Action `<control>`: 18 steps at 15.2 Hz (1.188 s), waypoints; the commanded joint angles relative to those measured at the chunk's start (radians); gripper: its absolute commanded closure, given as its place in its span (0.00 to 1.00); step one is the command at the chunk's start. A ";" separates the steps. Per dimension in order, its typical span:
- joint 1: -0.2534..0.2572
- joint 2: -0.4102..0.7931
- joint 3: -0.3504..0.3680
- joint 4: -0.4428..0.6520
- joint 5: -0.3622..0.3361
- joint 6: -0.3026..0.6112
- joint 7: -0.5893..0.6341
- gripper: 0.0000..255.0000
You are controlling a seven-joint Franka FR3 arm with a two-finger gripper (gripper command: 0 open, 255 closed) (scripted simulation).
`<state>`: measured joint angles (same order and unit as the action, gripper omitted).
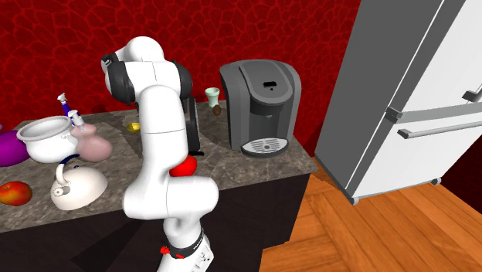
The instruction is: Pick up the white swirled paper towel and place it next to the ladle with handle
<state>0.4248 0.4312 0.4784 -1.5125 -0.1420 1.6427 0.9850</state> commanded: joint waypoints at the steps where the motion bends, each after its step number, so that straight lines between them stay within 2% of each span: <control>1: 0.000 0.001 0.000 0.000 0.000 0.001 0.000 1.00; 4: 0.000 0.001 0.000 0.000 0.000 0.001 0.000 1.00; 5: 0.000 0.001 0.000 0.000 0.000 0.001 0.000 0.00; 10: 0.000 0.001 0.000 0.000 0.000 0.001 0.000 0.00; 14: 0.026 0.038 0.000 0.180 -0.011 -0.142 0.001 0.00; 18: 0.026 0.038 -0.001 0.180 -0.011 -0.142 0.001 0.00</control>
<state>0.4505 0.4679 0.4780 -1.3365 -0.1523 1.5035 0.9860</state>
